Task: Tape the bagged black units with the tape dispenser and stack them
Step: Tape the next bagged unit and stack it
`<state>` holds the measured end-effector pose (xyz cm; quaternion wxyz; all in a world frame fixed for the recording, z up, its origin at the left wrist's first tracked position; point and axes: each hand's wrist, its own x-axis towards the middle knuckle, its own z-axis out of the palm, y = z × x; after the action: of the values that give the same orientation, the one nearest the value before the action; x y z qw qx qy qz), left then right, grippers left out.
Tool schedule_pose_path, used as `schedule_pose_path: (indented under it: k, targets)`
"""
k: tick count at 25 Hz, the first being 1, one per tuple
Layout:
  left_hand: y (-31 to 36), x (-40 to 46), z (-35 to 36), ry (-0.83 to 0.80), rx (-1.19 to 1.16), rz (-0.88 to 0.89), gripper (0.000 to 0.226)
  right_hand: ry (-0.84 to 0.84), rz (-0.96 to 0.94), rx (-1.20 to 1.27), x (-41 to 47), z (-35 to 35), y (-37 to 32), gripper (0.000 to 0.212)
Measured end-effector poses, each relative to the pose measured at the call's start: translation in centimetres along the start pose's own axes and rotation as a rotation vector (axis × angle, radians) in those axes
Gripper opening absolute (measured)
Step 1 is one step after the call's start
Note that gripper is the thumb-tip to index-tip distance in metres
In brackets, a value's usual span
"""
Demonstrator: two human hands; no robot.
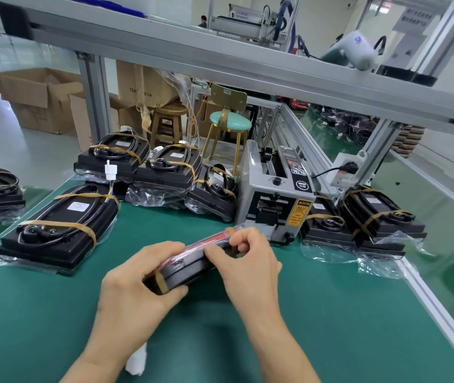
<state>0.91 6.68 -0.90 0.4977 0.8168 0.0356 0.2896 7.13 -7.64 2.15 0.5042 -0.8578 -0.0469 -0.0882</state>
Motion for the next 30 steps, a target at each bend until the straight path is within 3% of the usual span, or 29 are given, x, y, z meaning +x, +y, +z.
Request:
schedule_pose_path:
  k: [2, 5, 7, 9, 12, 14, 16, 19, 21, 25, 27, 30]
  targets:
    - [-1.0, 0.4, -1.9, -0.056, -0.068, -0.035, 0.071, -0.012, -0.127, 0.009, 0.9, -1.6, 1.4, 0.024]
    - [-2.0, 1.2, -4.4, -0.167, -0.128, -0.087, 0.071, -0.242, -0.15, 0.051, 2.7, -4.3, 3.3, 0.046]
    - [-2.3, 1.8, -5.2, -0.217, -0.103, -0.12, 0.074, -0.312, -0.152, 0.153, 3.6, -5.0, 4.2, 0.035]
    - [-1.7, 2.6, -5.4, -0.209, 0.071, -0.113, 0.071, -0.341, -0.182, 0.277, 4.2, -4.7, 4.6, 0.015]
    - [0.8, 3.4, -3.8, -0.212, 0.525, 0.194, 0.063, -0.356, -0.188, 0.368, 5.0, -3.7, 4.3, 0.009]
    - [2.7, 3.3, -1.7, -0.33, 0.648, 0.268, 0.076, -0.36, -0.155, 0.383, 5.5, -3.0, 3.4, 0.012]
    - [3.7, 3.4, -0.1, -0.361, 0.644, 0.225, 0.076, -0.375, -0.134, 0.352, 6.0, -2.3, 2.2, 0.02]
    - [3.5, 3.9, -0.1, -0.443, 0.625, 0.216, 0.077, -0.43, -0.033, 0.269, 6.7, -0.8, 0.6, 0.024]
    - [3.3, 4.4, -0.6, -0.507, 0.584, 0.233, 0.083, -0.508, 0.144, 0.224, 7.2, 0.3, 0.5, 0.015]
    - [3.1, 4.7, -0.3, -0.568, 0.544, 0.219, 0.081, -0.682, 0.388, 0.232, 6.9, 0.7, 2.5, 0.02]
    - [2.8, 4.6, -0.1, -0.54, 0.542, 0.2, 0.07, -0.59, 0.396, 0.317, 6.5, 0.0, 4.0, 0.018]
    - [2.4, 4.4, 0.2, -0.486, 0.527, 0.172, 0.064, -0.05, 0.422, 0.395, 6.7, -1.6, 6.3, 0.012]
